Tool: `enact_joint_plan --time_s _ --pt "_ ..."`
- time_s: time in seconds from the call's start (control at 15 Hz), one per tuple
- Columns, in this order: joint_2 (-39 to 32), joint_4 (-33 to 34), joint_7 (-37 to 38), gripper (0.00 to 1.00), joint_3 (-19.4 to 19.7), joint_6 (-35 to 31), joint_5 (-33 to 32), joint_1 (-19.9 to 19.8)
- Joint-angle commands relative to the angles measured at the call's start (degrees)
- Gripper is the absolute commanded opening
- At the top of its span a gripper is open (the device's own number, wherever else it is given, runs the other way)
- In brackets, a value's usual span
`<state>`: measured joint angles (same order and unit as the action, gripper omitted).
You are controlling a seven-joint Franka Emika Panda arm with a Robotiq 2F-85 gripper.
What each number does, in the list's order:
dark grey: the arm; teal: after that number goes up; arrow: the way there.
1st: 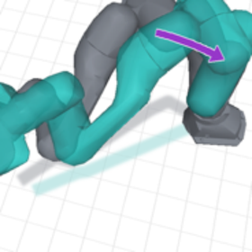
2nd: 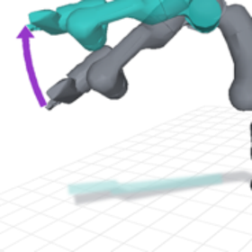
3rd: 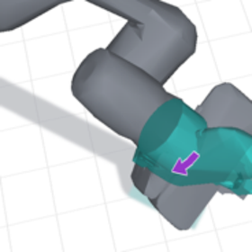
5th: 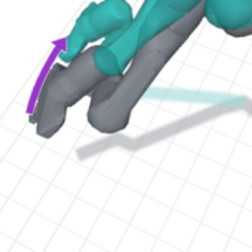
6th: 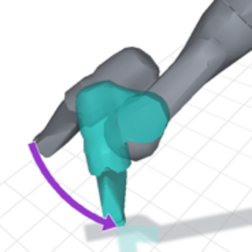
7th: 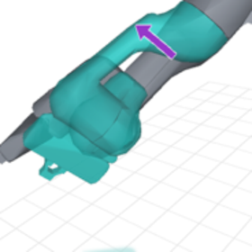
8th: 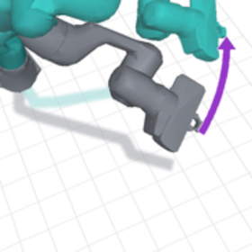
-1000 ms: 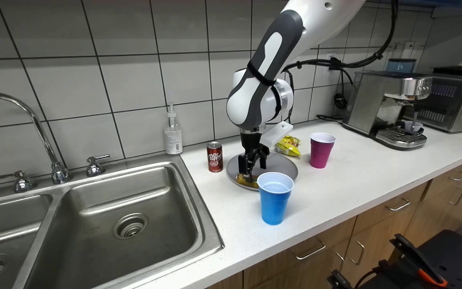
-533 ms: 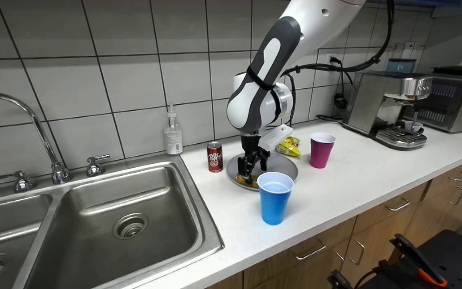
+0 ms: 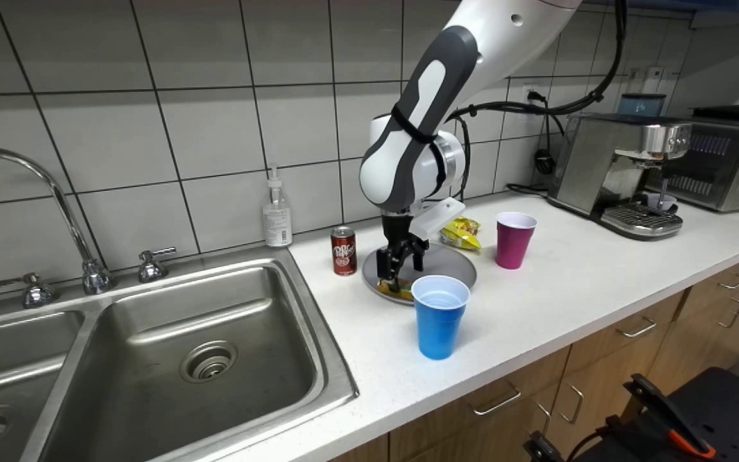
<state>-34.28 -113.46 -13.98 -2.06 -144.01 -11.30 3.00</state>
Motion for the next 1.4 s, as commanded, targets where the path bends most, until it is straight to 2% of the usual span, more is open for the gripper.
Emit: enact_joint_plan --time_s 0.0,0.93,1.0,1.07,1.33 --pt "0.0 0.6 1.6 1.00 0.6 -0.1 -1.2 0.7" --pt "0.4 0.1 1.2 1.00 0.5 -0.1 -1.3 0.7" --pt "0.4 0.1 1.1 0.90 0.5 -0.1 -1.3 0.7" --pt "0.4 0.0 1.1 0.74 0.5 -0.3 -1.3 0.7" --pt "0.5 -0.1 1.0 0.42 0.5 -0.4 -1.4 0.7"
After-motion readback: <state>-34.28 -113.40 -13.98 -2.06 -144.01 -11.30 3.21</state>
